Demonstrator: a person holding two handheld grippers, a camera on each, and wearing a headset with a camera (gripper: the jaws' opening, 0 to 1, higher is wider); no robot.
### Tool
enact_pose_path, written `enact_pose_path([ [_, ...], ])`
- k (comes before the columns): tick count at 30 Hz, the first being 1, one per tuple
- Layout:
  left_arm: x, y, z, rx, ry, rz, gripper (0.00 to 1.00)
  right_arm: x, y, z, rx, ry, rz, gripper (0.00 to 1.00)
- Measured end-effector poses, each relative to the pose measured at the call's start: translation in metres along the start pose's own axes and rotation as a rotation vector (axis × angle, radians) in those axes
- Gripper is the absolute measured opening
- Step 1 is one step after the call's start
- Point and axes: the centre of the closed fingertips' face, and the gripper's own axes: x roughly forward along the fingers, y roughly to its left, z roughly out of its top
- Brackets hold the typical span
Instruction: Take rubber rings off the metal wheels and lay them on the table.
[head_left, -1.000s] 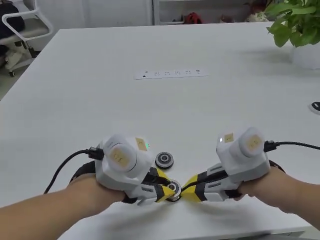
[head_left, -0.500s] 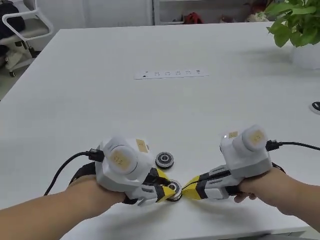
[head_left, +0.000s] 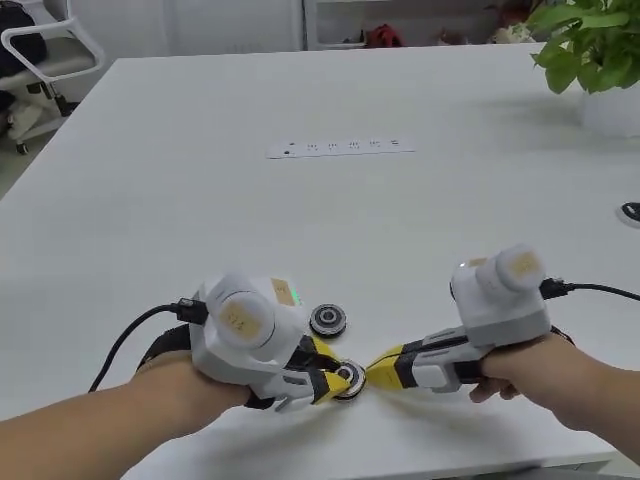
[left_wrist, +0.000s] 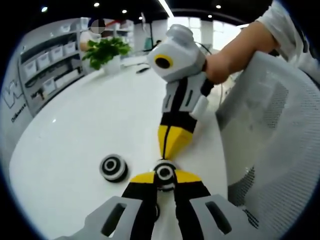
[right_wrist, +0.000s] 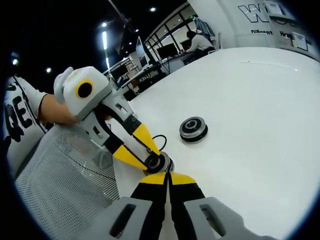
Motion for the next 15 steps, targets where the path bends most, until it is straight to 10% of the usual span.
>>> enact_pose_path([
  [15,0.0003,0.0012,0.0002,-0.005,0.01,0.013,0.12,-0.0008,0.0057,0.0062,0.039,-0.037,0.024,0.0],
])
